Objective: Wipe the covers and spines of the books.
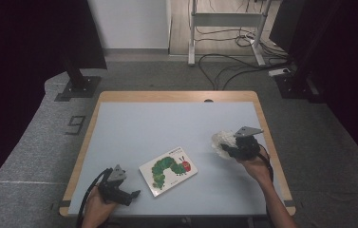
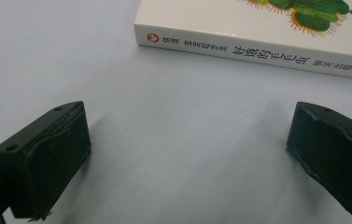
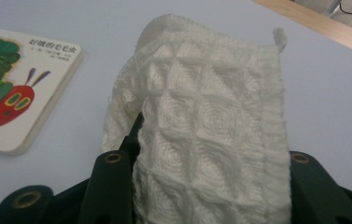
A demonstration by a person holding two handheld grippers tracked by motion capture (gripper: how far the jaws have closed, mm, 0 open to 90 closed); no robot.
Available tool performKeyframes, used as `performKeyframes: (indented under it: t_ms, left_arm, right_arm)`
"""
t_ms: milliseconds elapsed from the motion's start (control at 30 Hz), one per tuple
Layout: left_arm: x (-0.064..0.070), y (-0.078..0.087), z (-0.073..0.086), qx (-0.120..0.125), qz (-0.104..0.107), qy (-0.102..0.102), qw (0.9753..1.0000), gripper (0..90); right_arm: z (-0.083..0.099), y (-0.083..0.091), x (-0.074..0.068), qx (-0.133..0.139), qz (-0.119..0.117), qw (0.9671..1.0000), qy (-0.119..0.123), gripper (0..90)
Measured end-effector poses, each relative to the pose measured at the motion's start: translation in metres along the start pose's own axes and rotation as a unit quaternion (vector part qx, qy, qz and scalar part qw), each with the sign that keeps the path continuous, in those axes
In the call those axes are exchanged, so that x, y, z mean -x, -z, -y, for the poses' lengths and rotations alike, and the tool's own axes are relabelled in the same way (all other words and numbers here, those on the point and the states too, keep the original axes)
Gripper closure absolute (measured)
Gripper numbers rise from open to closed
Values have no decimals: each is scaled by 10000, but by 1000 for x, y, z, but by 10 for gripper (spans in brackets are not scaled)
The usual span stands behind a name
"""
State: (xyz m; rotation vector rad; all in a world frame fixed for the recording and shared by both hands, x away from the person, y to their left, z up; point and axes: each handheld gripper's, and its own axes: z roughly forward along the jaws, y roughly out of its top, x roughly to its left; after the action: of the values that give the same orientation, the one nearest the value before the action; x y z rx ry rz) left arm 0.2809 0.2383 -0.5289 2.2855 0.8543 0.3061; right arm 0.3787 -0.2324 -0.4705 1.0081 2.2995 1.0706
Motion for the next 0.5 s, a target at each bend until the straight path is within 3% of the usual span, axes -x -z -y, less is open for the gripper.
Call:
performKeyframes:
  t_ms: [500]
  left_arm:
    - [0,0,0,2,0,0,10000,0]
  right_arm:
    - [30,-18,3,-346,103,9993,-106,524]
